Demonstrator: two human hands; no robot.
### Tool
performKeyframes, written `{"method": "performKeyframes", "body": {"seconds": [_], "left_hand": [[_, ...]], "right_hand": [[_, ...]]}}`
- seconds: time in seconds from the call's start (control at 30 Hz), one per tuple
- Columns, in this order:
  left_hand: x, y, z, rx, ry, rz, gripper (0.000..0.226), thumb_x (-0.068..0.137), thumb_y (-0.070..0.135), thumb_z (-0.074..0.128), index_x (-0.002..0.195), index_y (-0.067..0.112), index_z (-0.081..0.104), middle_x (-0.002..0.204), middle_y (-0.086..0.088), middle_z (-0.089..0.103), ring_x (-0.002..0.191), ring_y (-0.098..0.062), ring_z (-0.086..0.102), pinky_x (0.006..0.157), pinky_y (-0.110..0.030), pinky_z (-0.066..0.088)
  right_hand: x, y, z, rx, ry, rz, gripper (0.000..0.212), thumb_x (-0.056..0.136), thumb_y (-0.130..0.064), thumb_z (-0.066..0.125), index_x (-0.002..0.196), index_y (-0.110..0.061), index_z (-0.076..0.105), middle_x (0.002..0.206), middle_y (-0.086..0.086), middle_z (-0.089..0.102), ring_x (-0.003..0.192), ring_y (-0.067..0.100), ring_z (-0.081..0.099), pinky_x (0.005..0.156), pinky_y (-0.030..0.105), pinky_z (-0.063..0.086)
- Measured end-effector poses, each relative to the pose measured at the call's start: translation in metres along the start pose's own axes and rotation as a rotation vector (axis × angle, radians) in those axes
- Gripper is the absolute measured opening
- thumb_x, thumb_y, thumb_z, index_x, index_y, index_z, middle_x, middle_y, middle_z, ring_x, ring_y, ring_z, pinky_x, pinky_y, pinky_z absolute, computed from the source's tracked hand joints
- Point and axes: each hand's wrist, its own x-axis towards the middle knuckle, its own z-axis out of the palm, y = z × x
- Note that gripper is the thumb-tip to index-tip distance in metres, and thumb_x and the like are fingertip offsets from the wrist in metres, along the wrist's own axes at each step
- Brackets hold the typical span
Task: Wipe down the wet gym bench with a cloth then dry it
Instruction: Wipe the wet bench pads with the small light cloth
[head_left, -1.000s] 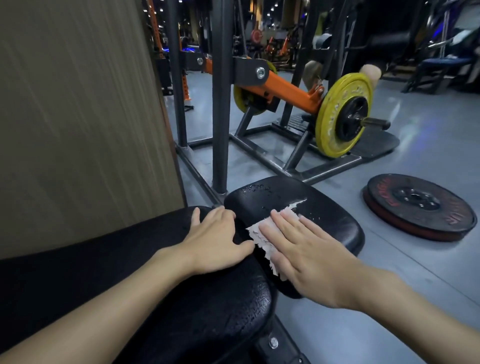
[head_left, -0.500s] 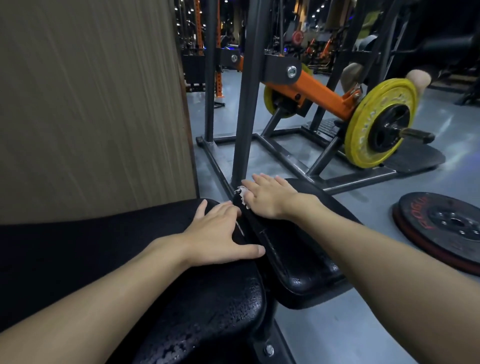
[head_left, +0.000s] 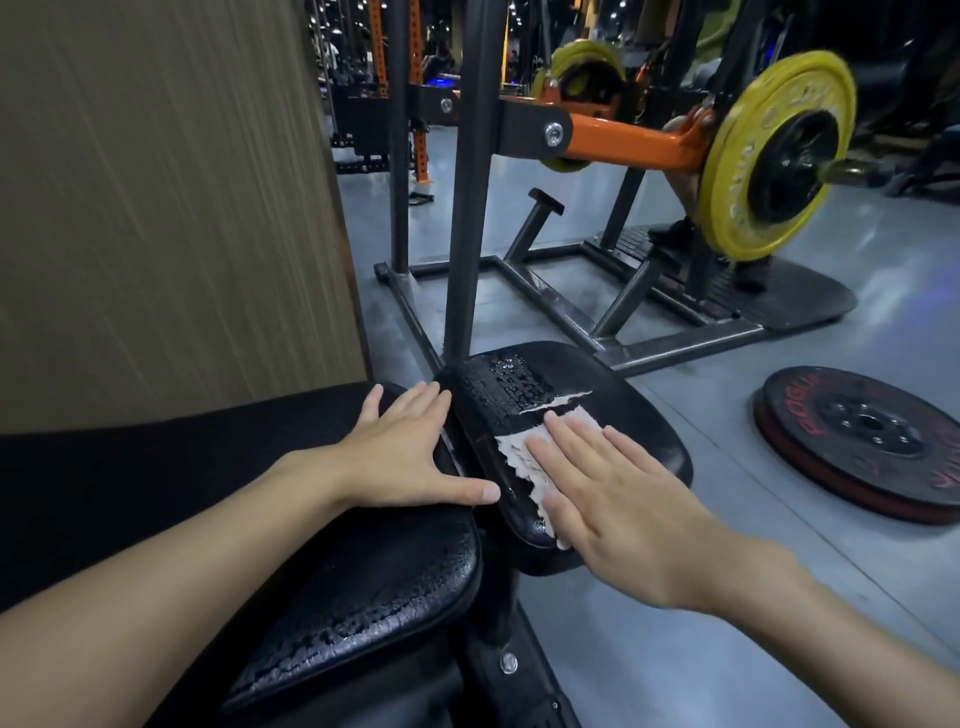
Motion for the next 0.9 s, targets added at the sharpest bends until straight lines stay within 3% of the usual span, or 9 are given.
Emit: {"method": "performKeyframes", "body": {"seconds": [0.1, 0.23, 0.43, 0.67, 0.8, 0.9], "left_hand": [[0.001, 0.0, 0.001, 0.001, -0.003, 0.005, 0.139, 0.055, 0.097, 0.038, 0.156, 0.013, -0.008, 0.164, -0.001, -0.012, 0.147, -0.007, -0.019, 0.118, -0.049, -0.015], [0.003, -0.001, 0.002, -0.025, 0.005, 0.007, 0.14, 0.052, 0.097, 0.039, 0.156, 0.015, -0.006, 0.164, 0.001, -0.011, 0.147, -0.004, -0.018, 0.118, -0.048, -0.015], [0.005, -0.005, 0.002, -0.05, 0.003, 0.01, 0.138, 0.054, 0.096, 0.043, 0.156, 0.016, -0.005, 0.165, 0.003, -0.009, 0.146, -0.002, -0.017, 0.118, -0.046, -0.017], [0.004, -0.006, 0.002, -0.057, 0.006, 0.013, 0.142, 0.05, 0.099, 0.039, 0.156, 0.017, -0.005, 0.164, 0.003, -0.01, 0.146, -0.001, -0.018, 0.118, -0.046, -0.018], [0.002, -0.004, 0.001, -0.027, -0.002, 0.014, 0.14, 0.052, 0.098, 0.037, 0.156, 0.016, -0.006, 0.164, 0.002, -0.01, 0.146, -0.003, -0.018, 0.118, -0.048, -0.016], [0.002, -0.004, 0.002, -0.01, -0.008, 0.017, 0.139, 0.053, 0.098, 0.035, 0.156, 0.015, -0.007, 0.164, 0.001, -0.011, 0.147, -0.004, -0.018, 0.118, -0.048, -0.016]], "right_hand": [[0.03, 0.006, -0.001, 0.011, 0.001, 0.031, 0.077, 0.086, -0.053, -0.012, 0.157, -0.025, 0.004, 0.167, 0.0, -0.001, 0.152, 0.016, -0.006, 0.12, 0.033, -0.005], [0.108, 0.025, 0.003, 0.071, -0.023, 0.112, 0.056, 0.104, -0.043, 0.014, 0.157, -0.024, 0.009, 0.167, 0.004, 0.001, 0.152, 0.019, -0.004, 0.123, 0.041, 0.0], [0.184, 0.047, 0.001, 0.115, -0.102, 0.21, 0.059, 0.102, -0.044, 0.013, 0.158, -0.025, 0.012, 0.167, 0.006, 0.003, 0.153, 0.02, 0.0, 0.122, 0.042, 0.0], [0.093, 0.045, 0.007, 0.075, 0.05, 0.126, 0.051, 0.101, -0.043, 0.014, 0.147, -0.024, 0.024, 0.164, 0.004, 0.014, 0.151, 0.019, 0.003, 0.121, 0.041, 0.006], [0.014, 0.039, 0.003, 0.013, 0.02, 0.128, 0.079, 0.083, -0.054, -0.012, 0.154, -0.029, 0.01, 0.165, -0.003, 0.004, 0.151, 0.014, -0.005, 0.121, 0.034, 0.001], [-0.011, 0.036, -0.001, 0.011, -0.039, 0.158, 0.083, 0.079, -0.056, -0.017, 0.156, -0.031, 0.0, 0.166, -0.006, -0.007, 0.15, 0.01, -0.014, 0.12, 0.03, -0.006]]}}
